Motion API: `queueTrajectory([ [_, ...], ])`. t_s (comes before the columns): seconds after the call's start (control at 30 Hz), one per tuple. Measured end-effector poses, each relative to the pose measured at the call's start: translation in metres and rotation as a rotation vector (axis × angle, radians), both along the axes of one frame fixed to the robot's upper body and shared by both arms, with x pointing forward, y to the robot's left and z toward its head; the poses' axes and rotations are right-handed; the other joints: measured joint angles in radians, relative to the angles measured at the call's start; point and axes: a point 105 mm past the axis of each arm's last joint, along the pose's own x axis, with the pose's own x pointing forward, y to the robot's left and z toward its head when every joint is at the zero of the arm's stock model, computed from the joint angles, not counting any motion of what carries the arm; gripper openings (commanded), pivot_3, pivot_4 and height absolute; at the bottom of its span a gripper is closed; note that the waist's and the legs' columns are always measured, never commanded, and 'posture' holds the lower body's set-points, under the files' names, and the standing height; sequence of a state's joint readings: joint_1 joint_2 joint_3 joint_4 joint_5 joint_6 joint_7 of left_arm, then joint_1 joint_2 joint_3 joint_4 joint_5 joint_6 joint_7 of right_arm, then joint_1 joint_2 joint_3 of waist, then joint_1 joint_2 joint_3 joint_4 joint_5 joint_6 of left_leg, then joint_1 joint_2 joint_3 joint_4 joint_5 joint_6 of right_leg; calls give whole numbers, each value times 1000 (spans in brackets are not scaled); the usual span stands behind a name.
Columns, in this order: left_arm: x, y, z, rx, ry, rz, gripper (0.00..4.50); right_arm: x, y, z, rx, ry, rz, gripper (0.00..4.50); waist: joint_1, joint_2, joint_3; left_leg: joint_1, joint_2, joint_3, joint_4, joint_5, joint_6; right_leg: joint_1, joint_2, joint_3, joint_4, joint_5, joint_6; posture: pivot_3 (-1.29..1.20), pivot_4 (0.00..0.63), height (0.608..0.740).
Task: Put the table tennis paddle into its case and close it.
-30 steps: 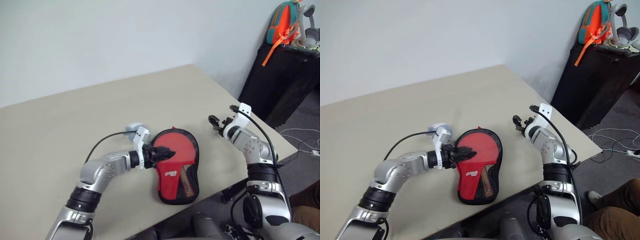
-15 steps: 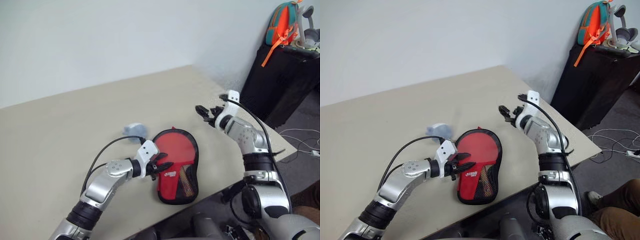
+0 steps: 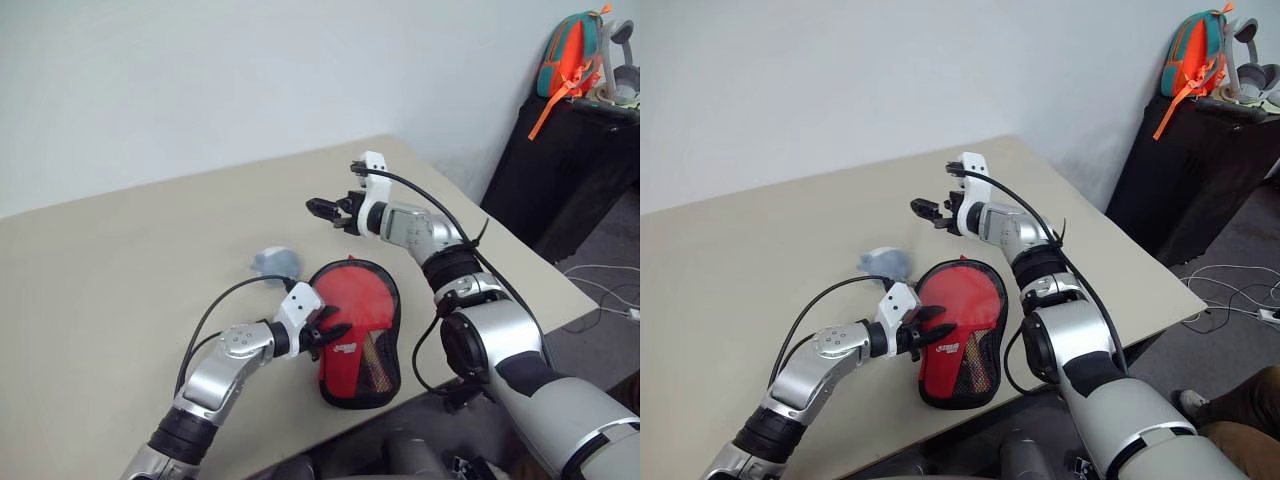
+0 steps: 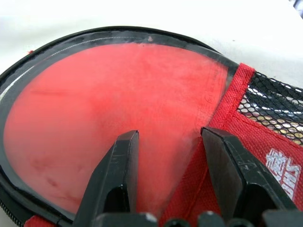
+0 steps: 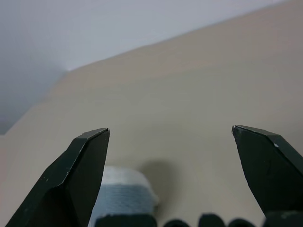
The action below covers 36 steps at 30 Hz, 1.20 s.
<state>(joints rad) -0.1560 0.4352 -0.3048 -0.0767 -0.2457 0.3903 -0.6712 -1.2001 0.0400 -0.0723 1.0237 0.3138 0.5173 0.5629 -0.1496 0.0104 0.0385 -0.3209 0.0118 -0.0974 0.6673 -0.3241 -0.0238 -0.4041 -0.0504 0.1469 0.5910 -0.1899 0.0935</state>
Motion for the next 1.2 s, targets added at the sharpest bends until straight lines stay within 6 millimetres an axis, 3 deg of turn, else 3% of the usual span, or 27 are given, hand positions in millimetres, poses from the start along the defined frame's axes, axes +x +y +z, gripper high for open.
queueTrajectory([
  [0.13, 0, 0, -2, -1, 3, 14, 2147, -19, 31, -11, -10, 27, 127, 4500, 0, 0, -3, 0, 0, -1, 0, 0, 0, 0, 0, -1, 1, 0, 1, 0, 0, 740],
  [0.27, -1, 1, -2, 11, -6, 24, 2147, -34, 47, -36, -98, 73, 185, 4500, 1, -1, -5, 0, 0, -1, 0, 0, 0, 0, 0, -1, 1, -1, 1, 0, 0, 740],
  [0.57, -3, 4, -2, 21, -26, 59, 2147, -34, 41, -62, -271, 26, 181, 4500, -2, -1, -7, 1, 0, -1, 0, 0, 0, -1, 0, -1, 2, -1, 1, 0, 0, 740],
  [0.83, -6, 5, -2, 14, -23, 86, 2147, -36, 39, -70, -276, 60, 173, 4500, -3, -1, -7, 1, 0, -1, 0, 0, 0, -1, 0, -1, 2, 0, 0, 0, 0, 740],
  [1.2, -11, 15, -1, 56, -58, 92, 2147, -37, 44, -56, -163, 99, 193, 4500, -11, -1, -8, 1, 0, -1, -1, 0, 0, -2, 1, -1, 3, 0, -1, 0, 0, 740],
])
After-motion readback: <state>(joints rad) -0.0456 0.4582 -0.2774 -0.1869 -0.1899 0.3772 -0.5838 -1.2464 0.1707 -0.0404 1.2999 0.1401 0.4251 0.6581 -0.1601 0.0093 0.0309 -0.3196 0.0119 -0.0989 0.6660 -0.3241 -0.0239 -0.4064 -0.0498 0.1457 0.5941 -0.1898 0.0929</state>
